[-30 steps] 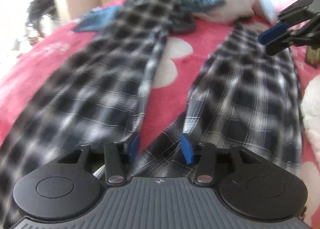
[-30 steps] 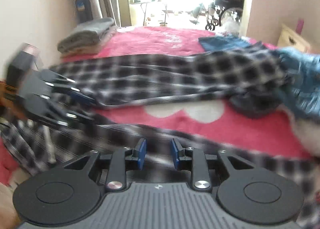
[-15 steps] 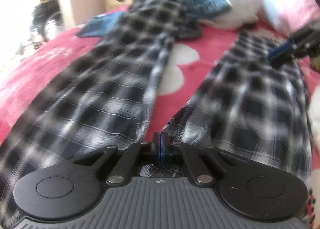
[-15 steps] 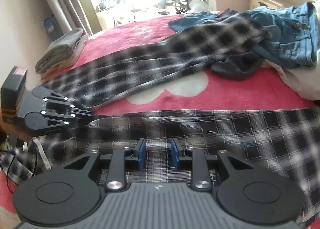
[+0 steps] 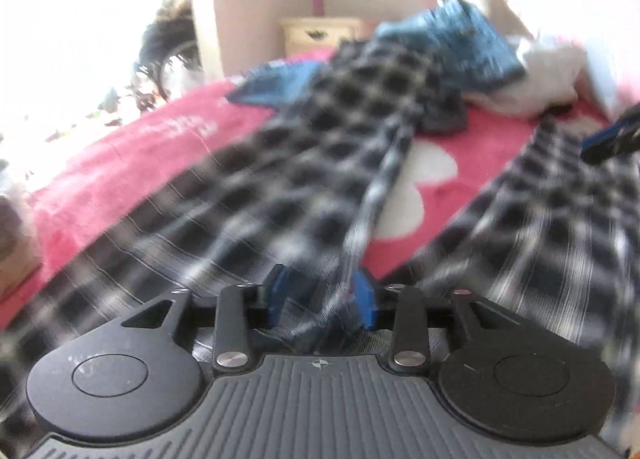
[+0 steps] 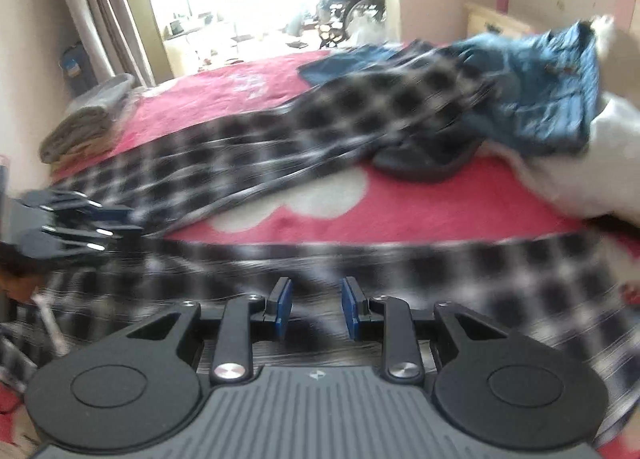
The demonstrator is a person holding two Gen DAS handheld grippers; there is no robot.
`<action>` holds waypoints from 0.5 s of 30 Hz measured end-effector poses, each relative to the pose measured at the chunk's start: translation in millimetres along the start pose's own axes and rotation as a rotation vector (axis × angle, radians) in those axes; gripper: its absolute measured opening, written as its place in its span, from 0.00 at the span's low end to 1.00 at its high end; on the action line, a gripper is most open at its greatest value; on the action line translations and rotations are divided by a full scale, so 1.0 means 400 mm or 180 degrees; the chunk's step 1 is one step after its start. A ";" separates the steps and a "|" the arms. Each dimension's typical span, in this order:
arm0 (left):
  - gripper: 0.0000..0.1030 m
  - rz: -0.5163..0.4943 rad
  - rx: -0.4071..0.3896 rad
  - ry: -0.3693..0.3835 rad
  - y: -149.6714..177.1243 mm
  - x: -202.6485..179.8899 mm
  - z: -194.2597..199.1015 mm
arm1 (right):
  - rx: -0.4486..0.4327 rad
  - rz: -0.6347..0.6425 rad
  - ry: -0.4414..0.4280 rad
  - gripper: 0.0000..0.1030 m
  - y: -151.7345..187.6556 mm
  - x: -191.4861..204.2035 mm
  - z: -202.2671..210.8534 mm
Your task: Fold clothes
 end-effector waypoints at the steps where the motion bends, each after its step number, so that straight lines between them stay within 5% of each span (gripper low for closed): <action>1: 0.41 0.0038 -0.0034 -0.0002 -0.006 0.000 0.013 | 0.0024 0.0003 0.0055 0.28 -0.002 -0.023 -0.009; 8: 0.43 -0.0110 0.0193 0.0261 0.035 -0.119 0.018 | 0.0199 -0.0254 0.0083 0.28 -0.006 -0.177 -0.166; 11: 0.43 -0.0203 0.0335 0.0274 0.073 -0.162 0.000 | 0.0324 -0.0235 0.0324 0.21 0.010 -0.255 -0.240; 15: 0.43 -0.0109 0.0420 0.0307 0.099 -0.169 -0.005 | 0.0142 -0.0422 0.0672 0.21 -0.022 -0.404 -0.244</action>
Point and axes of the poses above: each gripper's, at about its wrist camera, not at the fingertips, and z roughly against the way its jaws point, x to its left, y to its underside, the point moved 8 cm from there along -z, roughly the way its jaws point, and after that the axes turned 3 degrees about -y, right-handed, at the moved point
